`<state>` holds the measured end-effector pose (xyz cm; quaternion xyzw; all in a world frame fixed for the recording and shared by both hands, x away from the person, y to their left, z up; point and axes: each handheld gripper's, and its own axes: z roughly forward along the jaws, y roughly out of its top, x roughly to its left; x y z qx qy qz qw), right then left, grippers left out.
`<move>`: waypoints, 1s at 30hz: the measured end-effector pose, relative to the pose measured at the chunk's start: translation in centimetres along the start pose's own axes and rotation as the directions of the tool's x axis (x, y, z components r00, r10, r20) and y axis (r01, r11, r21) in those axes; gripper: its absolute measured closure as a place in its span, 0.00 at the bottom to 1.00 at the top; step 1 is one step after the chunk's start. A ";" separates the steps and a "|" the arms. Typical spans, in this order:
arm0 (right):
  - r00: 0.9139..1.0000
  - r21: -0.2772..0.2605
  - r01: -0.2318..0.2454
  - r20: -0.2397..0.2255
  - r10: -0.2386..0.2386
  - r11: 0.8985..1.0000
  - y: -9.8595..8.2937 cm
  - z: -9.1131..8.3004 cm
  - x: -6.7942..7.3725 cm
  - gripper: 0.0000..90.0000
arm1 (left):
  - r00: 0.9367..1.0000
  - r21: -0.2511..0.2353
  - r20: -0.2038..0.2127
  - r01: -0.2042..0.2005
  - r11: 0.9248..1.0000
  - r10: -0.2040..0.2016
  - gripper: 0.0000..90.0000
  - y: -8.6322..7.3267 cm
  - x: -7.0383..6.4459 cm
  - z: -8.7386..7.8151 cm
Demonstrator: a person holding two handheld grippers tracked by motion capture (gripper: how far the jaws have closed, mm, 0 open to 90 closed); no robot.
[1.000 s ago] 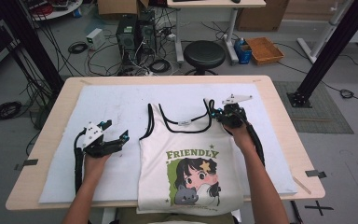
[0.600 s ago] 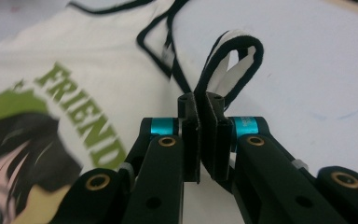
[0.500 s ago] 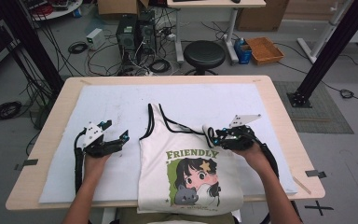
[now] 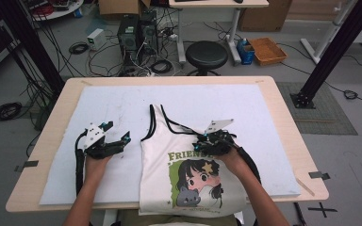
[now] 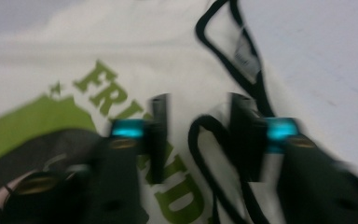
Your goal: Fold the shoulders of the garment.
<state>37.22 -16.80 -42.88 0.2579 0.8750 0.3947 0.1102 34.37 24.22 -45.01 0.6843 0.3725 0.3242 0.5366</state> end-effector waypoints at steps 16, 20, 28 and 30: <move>0.982 -0.009 0.009 -0.189 -0.010 1.000 -4.9 -8.1 -3.0 0.94 | 1.000 -0.002 0.001 0.011 1.000 -0.011 0.22 0.0 0.1 -0.1; 0.979 -0.034 -0.057 -0.198 0.049 0.998 -5.4 -9.1 -3.6 0.73 | 1.000 0.002 0.001 0.018 1.000 -0.018 0.22 0.0 0.1 -0.1; 0.985 -0.092 -0.048 -0.171 0.032 0.995 -4.4 -6.7 -2.0 0.81 | 0.998 0.017 -0.009 0.055 0.998 -0.055 0.22 0.1 0.2 -0.2; 0.985 0.012 0.016 -0.171 -0.013 1.000 -4.2 -4.9 -1.1 0.90 | 0.998 0.023 -0.006 0.065 0.998 -0.064 0.22 0.1 0.2 -0.2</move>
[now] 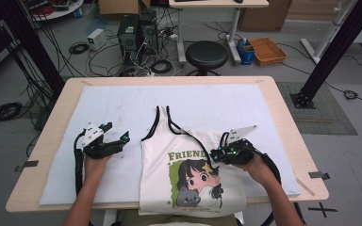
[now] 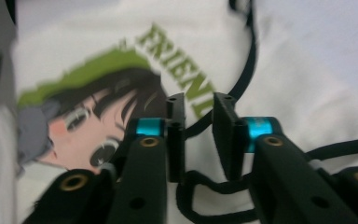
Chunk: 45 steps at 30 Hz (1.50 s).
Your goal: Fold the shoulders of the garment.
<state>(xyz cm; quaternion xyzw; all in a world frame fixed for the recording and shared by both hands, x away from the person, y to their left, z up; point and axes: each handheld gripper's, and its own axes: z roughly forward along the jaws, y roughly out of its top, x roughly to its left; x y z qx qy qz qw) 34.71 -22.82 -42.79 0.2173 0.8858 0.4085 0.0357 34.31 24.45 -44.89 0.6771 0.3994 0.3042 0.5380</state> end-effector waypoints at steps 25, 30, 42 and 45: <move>0.940 -0.250 -0.200 0.224 0.258 0.947 -3.2 -4.1 -3.7 0.32 | 0.997 0.197 0.073 0.024 0.980 -0.039 0.22 8.7 -3.4 9.7; 0.930 -0.263 -0.217 0.236 0.281 0.940 -3.4 -4.4 -3.7 0.31 | 0.999 0.337 0.037 0.005 0.941 -0.019 0.27 8.1 -3.7 13.1; 0.925 -0.261 -0.226 0.246 0.291 0.939 -3.9 -4.5 -3.7 0.31 | 0.997 0.493 0.063 -0.065 0.868 0.039 0.52 4.4 -5.9 16.8; 0.923 -0.262 -0.229 0.248 0.294 0.938 -4.0 -4.5 -3.7 0.31 | 0.997 0.472 0.068 -0.074 0.878 0.047 0.70 4.4 -6.4 16.7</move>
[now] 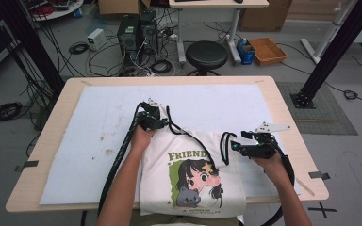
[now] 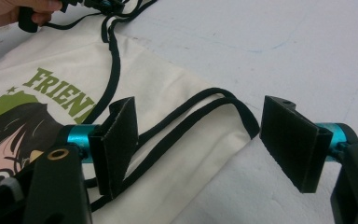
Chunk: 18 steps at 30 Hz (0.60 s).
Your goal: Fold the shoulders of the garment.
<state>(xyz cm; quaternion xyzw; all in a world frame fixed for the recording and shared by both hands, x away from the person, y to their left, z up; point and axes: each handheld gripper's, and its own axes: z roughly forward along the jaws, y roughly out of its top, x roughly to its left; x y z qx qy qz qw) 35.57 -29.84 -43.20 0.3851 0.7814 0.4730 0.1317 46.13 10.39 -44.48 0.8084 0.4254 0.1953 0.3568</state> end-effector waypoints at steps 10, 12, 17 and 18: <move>1.000 -0.016 -0.011 0.002 0.011 1.000 -0.1 -0.3 -0.3 0.31 | 0.982 -0.179 0.161 0.125 0.976 -0.097 0.94 -1.0 0.5 -2.8; 1.000 -0.016 -0.015 0.002 0.015 1.000 -0.1 -0.3 -0.3 0.31 | 0.974 -0.229 0.210 0.133 0.964 -0.084 0.94 -1.5 0.4 -3.9; 1.000 -0.019 -0.011 0.005 0.011 1.000 0.0 -0.4 -0.1 0.31 | 0.958 -0.271 0.287 0.095 0.958 -0.014 0.93 -3.2 -0.7 -6.4; 1.000 -0.019 -0.011 0.006 0.011 1.000 0.0 -0.4 0.0 0.31 | 0.955 -0.269 0.298 0.079 0.960 0.004 0.93 -3.6 -1.1 -7.0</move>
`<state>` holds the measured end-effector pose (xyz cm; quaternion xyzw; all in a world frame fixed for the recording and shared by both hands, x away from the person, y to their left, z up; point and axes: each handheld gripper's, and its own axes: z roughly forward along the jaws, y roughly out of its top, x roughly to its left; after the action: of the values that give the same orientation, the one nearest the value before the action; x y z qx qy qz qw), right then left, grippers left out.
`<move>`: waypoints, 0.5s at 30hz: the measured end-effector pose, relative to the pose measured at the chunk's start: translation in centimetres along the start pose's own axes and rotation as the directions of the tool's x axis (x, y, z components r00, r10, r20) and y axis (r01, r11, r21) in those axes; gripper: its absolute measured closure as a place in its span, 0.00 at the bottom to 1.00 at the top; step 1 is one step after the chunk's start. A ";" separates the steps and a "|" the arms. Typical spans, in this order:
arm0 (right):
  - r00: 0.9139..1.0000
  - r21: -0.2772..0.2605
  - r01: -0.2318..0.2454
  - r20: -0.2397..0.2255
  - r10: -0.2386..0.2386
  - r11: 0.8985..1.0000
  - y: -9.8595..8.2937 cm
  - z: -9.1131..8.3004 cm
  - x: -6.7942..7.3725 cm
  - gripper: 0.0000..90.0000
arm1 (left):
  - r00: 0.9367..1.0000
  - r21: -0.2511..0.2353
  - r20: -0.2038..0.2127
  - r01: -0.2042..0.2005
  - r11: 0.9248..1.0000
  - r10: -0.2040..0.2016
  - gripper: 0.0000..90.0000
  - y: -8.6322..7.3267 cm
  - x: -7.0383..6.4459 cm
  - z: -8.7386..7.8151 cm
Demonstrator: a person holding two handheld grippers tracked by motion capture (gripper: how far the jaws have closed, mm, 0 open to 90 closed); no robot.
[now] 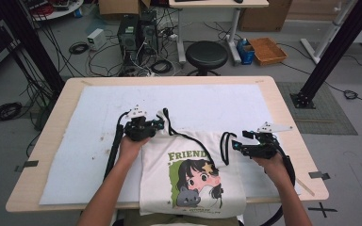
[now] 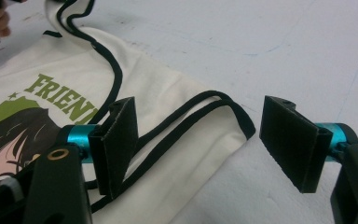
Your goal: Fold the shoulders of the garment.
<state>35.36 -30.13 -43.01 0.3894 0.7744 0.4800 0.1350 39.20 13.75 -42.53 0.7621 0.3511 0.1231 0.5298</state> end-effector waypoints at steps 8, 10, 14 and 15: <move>1.000 0.000 -0.011 0.003 0.011 1.000 0.0 0.0 0.0 0.31 | 0.999 -0.014 -0.006 -0.041 0.999 0.041 0.52 -1.7 -2.6 -4.5; 1.000 0.001 -0.006 0.004 0.006 1.000 0.0 0.1 0.0 0.31 | 1.000 -0.030 -0.013 -0.009 1.000 0.009 0.50 -1.7 -2.2 -4.6; 1.000 0.004 -0.002 -0.001 0.002 1.000 0.1 0.3 0.2 0.31 | 0.998 -0.004 -0.045 0.045 0.999 -0.045 0.45 -0.2 -1.1 -2.8; 1.000 0.005 -0.001 -0.001 0.001 1.000 0.1 0.4 0.2 0.31 | 0.997 0.013 -0.047 0.065 0.998 -0.064 0.44 0.4 -0.7 -2.1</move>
<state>35.47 -29.69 -43.07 0.3898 0.7756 0.4782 0.1334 37.65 14.72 -41.18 0.7512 0.3887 0.1211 0.5195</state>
